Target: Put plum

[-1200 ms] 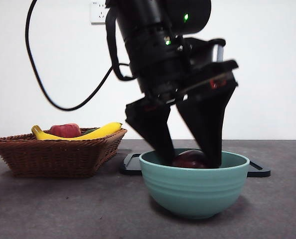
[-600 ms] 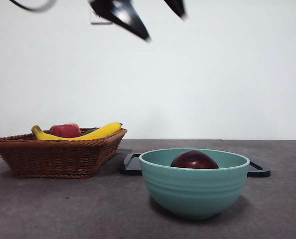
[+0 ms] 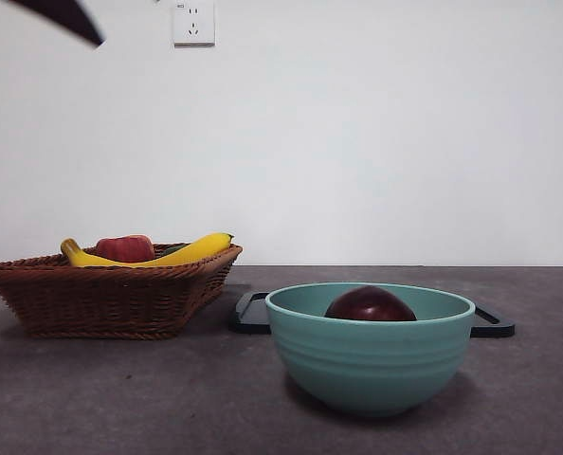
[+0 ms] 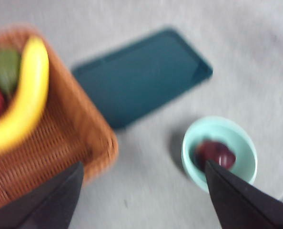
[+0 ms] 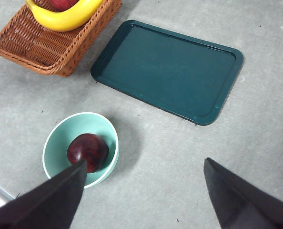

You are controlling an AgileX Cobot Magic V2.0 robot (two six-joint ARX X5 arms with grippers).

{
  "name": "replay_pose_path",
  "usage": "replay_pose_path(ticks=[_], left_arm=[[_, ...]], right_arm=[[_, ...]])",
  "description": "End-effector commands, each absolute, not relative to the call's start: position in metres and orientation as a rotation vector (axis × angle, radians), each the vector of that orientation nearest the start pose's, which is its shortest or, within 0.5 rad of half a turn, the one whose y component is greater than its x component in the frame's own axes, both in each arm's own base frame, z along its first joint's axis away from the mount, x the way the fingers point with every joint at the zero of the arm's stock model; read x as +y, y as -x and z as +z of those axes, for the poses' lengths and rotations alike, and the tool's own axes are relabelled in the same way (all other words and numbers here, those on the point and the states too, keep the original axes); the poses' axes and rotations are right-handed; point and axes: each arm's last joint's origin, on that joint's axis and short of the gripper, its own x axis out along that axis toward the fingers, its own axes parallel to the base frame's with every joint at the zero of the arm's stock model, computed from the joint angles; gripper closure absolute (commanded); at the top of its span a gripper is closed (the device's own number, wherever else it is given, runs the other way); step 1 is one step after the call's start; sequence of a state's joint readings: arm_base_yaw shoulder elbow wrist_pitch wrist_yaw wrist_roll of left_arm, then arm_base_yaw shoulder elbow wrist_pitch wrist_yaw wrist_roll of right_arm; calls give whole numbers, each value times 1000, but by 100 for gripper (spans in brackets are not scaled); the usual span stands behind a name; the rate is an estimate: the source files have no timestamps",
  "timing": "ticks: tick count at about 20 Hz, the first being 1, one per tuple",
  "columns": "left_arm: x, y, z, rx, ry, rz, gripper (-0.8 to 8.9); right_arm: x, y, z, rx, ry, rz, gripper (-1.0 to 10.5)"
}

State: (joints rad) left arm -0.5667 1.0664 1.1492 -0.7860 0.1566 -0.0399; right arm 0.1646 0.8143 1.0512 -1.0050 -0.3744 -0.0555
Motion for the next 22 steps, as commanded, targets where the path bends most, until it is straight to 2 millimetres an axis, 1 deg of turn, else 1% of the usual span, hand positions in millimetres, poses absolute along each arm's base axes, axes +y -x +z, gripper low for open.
replay_pose_path(ticks=[1,2,4,6,9,15,17,19,21,22], left_arm=[[-108,-157,329,756,-67,-697,404],[-105,-151,318,789,-44,-723,405],[-101,-141,300,833,-20,-783,409],[-99,-134,291,869,11,-865,409],[-100,-130,291,883,49,-967,409],[-100,-130,290,884,50,-969,409],[-100,-130,291,884,51,-969,409],[-100,-130,290,884,51,-969,409],[-100,-130,290,884,50,-969,409],[-100,-130,290,884,50,-969,409]], right_arm=[[33,-129,351,737,-29,541,554],[33,-129,351,737,-30,541,554],[33,-129,351,738,-30,541,554],[33,-129,351,739,-30,541,554],[33,-129,350,743,-31,541,554],[34,-128,348,771,-55,572,555],[37,-131,346,800,-95,623,555],[44,-140,339,856,-105,654,556],[54,-151,322,934,-106,675,556],[60,-157,310,968,-113,687,556]])
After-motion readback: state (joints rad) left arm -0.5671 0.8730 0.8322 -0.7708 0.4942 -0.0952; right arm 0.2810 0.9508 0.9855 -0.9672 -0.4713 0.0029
